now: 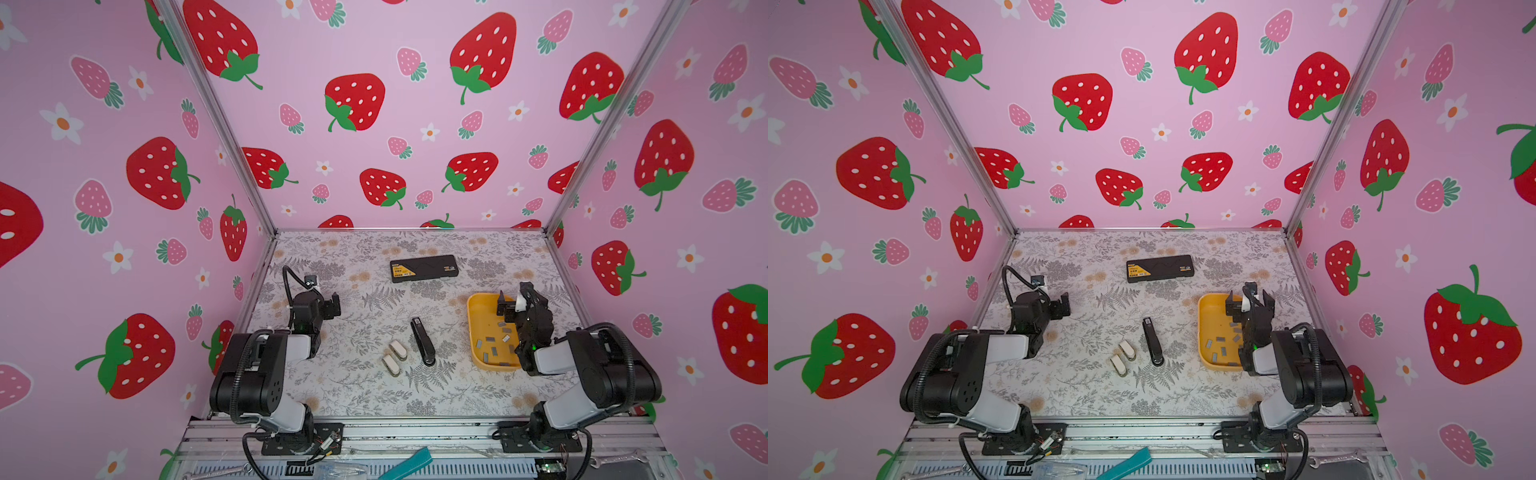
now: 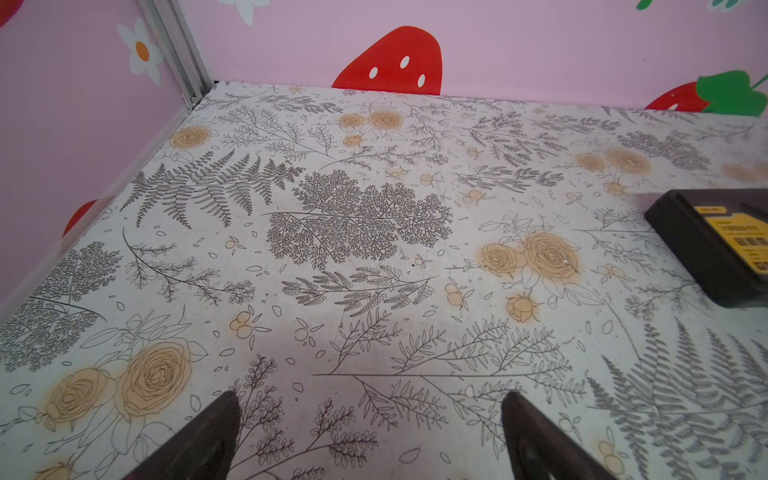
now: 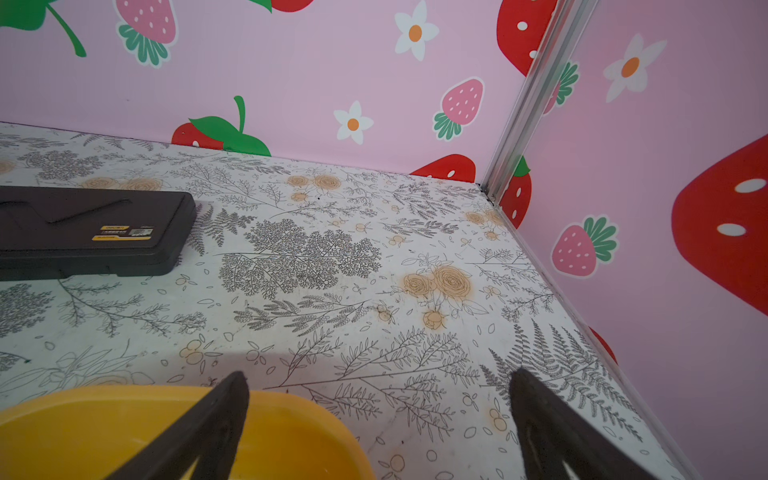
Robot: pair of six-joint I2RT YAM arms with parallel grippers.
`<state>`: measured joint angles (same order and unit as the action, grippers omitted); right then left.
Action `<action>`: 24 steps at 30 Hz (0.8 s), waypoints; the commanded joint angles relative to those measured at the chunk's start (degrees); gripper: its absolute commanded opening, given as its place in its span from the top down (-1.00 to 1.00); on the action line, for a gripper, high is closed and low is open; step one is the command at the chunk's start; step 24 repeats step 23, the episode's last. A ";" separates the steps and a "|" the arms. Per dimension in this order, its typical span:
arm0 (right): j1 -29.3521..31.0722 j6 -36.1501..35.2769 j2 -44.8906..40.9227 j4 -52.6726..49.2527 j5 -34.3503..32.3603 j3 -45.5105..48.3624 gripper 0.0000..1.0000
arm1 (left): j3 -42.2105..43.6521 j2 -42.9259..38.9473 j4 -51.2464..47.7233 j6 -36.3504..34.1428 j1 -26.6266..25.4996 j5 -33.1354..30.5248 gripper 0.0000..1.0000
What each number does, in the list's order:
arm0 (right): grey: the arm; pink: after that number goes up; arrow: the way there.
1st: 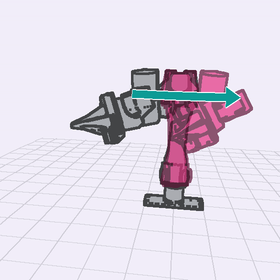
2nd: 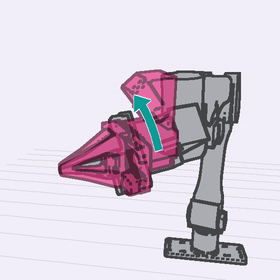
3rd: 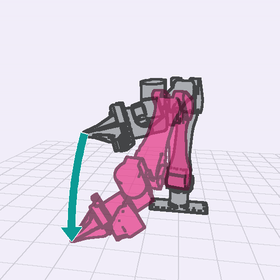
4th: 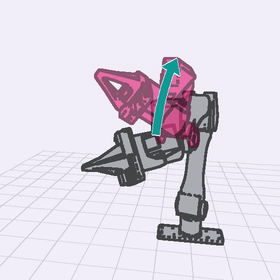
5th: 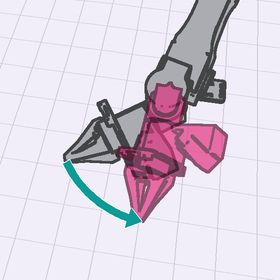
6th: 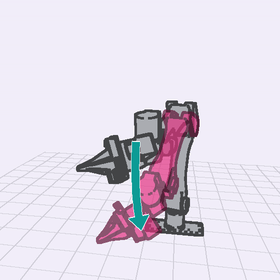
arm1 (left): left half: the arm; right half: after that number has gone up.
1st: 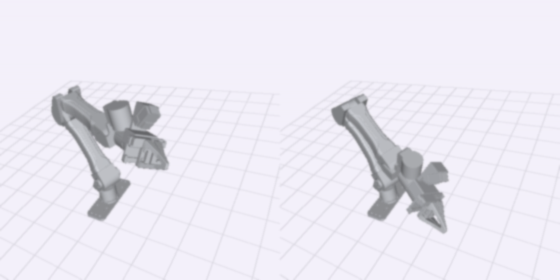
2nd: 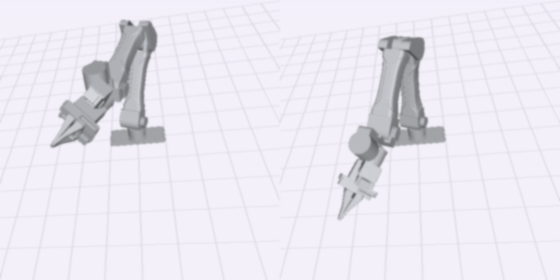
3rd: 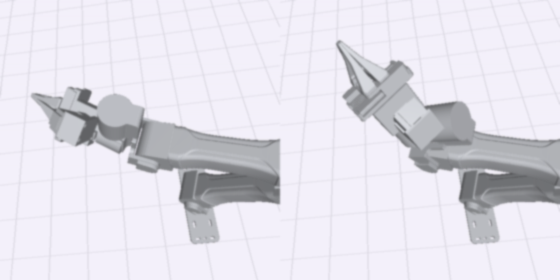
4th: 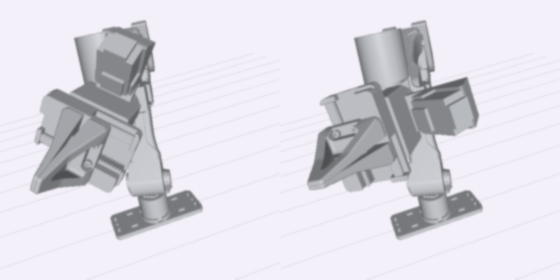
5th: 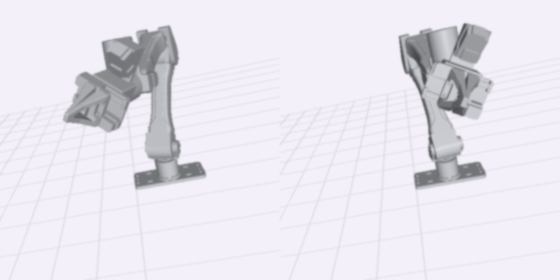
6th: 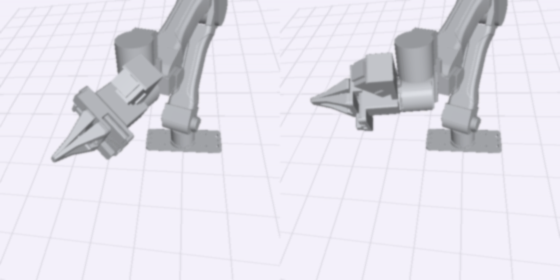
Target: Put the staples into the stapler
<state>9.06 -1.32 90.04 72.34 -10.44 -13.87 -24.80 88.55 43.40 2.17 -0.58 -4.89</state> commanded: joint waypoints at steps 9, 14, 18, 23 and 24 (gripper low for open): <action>-0.45 0.18 0.09 0.53 0.42 -0.90 -0.99 | -1.15 0.05 0.46 -0.22 0.36 0.50 -0.98; -0.47 0.17 0.15 0.53 0.43 -0.90 -0.99 | -1.13 0.10 0.46 -0.15 0.34 0.49 -0.98; -0.45 0.18 0.19 0.44 0.42 -0.90 -0.99 | -1.13 0.11 0.47 -0.15 0.32 0.49 -0.98; -0.53 0.17 0.14 0.17 0.81 -1.07 -0.99 | -1.13 0.13 0.46 -0.15 0.38 0.49 -0.98; -0.53 0.17 0.14 0.17 0.81 -1.07 -0.99 | -1.13 0.13 0.46 -0.15 0.38 0.49 -0.98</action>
